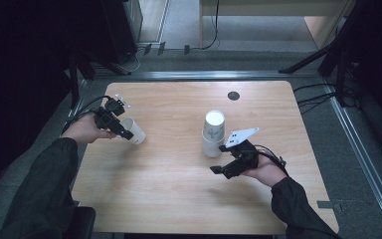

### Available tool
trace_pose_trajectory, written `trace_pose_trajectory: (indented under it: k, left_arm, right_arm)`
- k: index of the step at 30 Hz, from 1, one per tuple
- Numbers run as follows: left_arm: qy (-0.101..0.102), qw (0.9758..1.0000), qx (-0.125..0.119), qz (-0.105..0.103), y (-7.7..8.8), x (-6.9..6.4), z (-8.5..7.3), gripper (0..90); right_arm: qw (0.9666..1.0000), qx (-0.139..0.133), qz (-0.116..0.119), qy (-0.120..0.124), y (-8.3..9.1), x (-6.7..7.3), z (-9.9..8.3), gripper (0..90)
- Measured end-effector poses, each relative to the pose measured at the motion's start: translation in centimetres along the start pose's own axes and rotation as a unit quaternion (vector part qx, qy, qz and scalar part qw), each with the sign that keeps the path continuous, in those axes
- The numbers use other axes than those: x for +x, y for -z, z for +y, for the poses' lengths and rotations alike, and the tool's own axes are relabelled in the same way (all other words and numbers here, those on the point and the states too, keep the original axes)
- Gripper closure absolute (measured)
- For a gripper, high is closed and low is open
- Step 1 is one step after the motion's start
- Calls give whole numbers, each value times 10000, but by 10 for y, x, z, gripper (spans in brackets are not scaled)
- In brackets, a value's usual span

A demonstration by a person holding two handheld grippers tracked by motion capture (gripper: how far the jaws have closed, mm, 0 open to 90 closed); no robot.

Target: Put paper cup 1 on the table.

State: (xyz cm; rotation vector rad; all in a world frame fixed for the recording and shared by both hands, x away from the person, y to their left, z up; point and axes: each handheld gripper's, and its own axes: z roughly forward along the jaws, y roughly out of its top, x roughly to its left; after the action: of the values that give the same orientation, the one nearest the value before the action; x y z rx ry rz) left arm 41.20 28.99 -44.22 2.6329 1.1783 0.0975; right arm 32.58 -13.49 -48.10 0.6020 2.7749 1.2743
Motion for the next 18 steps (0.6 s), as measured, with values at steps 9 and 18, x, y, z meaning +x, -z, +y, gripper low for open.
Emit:
trace_pose_trajectory:
  k: [9, 18]
  left_arm:
    - [99, 9990, 339, 281, -11, 4, 6, 229]
    - [58, 9981, 498, 367, -15, 2, 11, 220]
  right_arm:
    - [10000, 19, -3, 10, -1, 1, 0, 172]
    - [10000, 23, 1, 15, -1, 0, 0, 172]
